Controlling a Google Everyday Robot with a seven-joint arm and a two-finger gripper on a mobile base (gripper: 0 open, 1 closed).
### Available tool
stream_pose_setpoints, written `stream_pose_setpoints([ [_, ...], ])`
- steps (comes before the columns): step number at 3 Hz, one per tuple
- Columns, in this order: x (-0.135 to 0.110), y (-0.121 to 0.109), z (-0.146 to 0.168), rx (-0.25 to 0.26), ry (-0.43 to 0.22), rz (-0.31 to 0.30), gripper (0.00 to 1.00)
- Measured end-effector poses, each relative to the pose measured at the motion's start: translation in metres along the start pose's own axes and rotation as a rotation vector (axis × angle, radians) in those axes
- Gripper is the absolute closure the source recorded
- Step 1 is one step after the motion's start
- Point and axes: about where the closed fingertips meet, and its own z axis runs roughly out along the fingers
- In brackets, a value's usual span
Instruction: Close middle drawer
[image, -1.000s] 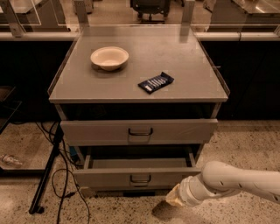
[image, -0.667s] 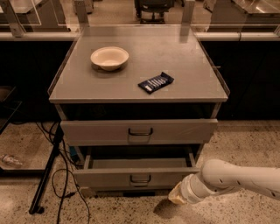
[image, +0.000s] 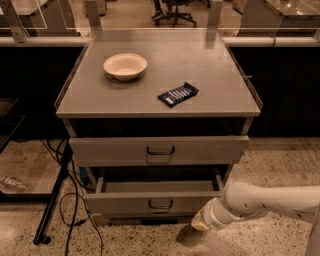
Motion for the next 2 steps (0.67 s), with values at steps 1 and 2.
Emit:
stream_pose_setpoints([
  [1,-0.001,0.004,0.005,0.007,-0.009,0.009,1.00],
  [2,-0.020,-0.009,0.007,0.062,-0.024,-0.034,1.00],
])
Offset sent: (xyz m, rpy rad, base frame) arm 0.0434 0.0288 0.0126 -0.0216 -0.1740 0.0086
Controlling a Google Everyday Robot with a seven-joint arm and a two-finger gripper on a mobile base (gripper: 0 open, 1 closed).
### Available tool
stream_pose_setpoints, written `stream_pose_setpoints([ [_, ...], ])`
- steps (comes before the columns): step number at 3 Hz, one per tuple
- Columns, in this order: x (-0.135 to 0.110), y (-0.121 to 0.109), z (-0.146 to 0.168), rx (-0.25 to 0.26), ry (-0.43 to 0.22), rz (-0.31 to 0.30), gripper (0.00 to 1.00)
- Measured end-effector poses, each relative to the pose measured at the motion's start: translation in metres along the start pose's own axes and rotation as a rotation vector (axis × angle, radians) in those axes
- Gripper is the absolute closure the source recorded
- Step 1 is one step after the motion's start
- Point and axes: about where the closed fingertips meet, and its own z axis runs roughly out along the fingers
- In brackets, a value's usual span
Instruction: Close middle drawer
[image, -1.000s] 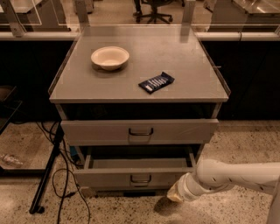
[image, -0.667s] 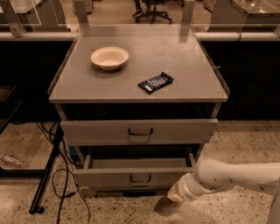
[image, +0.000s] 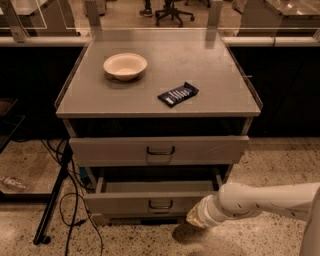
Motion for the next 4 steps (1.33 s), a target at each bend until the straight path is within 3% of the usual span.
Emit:
stream_pose_setpoints([
  [1,-0.0288,-0.0346,-0.0041,0.085,-0.007,-0.058,1.00],
  [2,-0.0317,-0.0354,-0.0027,0.086,-0.007,-0.064,0.82],
  [4,-0.0317,-0.0354,-0.0026,0.086,-0.007,-0.064,0.35],
])
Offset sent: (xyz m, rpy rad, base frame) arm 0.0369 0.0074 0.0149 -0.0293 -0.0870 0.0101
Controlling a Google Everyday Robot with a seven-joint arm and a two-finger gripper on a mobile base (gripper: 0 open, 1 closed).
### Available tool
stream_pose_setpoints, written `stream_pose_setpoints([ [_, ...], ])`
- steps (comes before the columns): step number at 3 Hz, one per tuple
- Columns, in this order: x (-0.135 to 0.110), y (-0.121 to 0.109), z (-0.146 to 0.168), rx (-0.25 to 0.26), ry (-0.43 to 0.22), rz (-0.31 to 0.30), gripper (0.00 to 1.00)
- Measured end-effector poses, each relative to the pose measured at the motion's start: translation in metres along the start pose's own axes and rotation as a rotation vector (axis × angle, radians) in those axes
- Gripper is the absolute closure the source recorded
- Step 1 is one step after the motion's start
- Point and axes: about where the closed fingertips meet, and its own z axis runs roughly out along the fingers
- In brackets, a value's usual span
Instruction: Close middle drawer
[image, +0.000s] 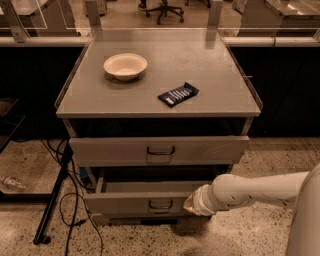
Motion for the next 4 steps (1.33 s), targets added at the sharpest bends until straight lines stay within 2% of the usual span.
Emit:
stream_pose_setpoints([
  [1,0.000,0.000,0.000,0.000,0.000,0.000,0.12],
  [2,-0.004,-0.011,0.007,0.005,0.003,-0.018,0.00],
  [3,0.001,-0.024,0.036,-0.021,0.032,-0.072,0.00],
  [4,0.001,-0.024,0.036,-0.021,0.032,-0.072,0.00],
])
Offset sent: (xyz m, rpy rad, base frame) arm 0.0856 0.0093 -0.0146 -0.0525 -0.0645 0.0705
